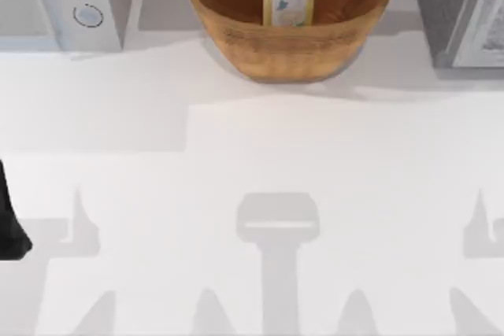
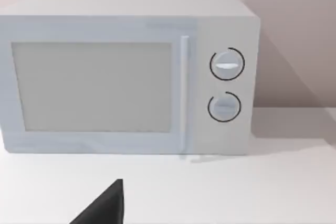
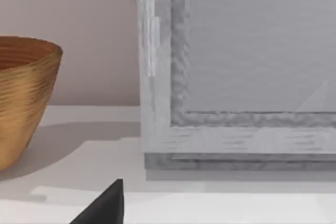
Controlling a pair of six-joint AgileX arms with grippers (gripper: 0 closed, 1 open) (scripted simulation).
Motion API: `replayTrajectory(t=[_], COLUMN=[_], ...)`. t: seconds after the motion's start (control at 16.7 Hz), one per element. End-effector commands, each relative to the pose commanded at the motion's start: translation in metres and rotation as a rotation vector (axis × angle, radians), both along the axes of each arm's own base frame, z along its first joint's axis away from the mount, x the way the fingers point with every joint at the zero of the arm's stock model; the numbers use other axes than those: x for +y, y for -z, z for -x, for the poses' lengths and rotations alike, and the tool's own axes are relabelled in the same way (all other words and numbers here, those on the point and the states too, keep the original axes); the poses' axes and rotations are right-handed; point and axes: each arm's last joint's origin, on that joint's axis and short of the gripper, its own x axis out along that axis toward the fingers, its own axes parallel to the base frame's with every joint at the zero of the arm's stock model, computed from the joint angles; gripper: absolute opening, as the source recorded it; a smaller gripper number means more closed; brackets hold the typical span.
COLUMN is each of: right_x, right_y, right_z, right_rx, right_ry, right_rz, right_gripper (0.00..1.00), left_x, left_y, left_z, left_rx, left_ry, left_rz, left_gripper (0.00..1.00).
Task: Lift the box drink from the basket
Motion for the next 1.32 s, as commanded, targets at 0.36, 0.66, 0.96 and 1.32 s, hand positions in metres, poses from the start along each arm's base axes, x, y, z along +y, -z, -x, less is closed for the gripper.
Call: replayTrajectory(t=[0.36, 0.66, 0.96, 1.32], right_x=[0.000, 0.000, 0.000, 0.000], right_y=[0.000, 0.000, 0.000, 0.000], right_z=[0.000, 0.000, 0.000, 0.000], right_rx=[0.000, 0.000, 0.000, 0.000], right_ry=[0.000, 0.000, 0.000, 0.000], right_rz=[0.000, 0.000, 0.000, 0.000], right_gripper=[1.00, 1.00, 1.00, 1.00], left_x=[-0.002, -0.013, -0.047, -0.139], left_y=[-0.012, -0.062, -0.122, -0.132], left_z=[-0.004, -0.029, -0.097, -0.212], left_rx=[0.025, 0.039, 0.017, -0.009], left_ry=[0.000, 0.003, 0.007, 0.010], left_rz=[0.007, 0.012, 0.013, 0.017], left_gripper=[1.00, 1.00, 1.00, 1.00])
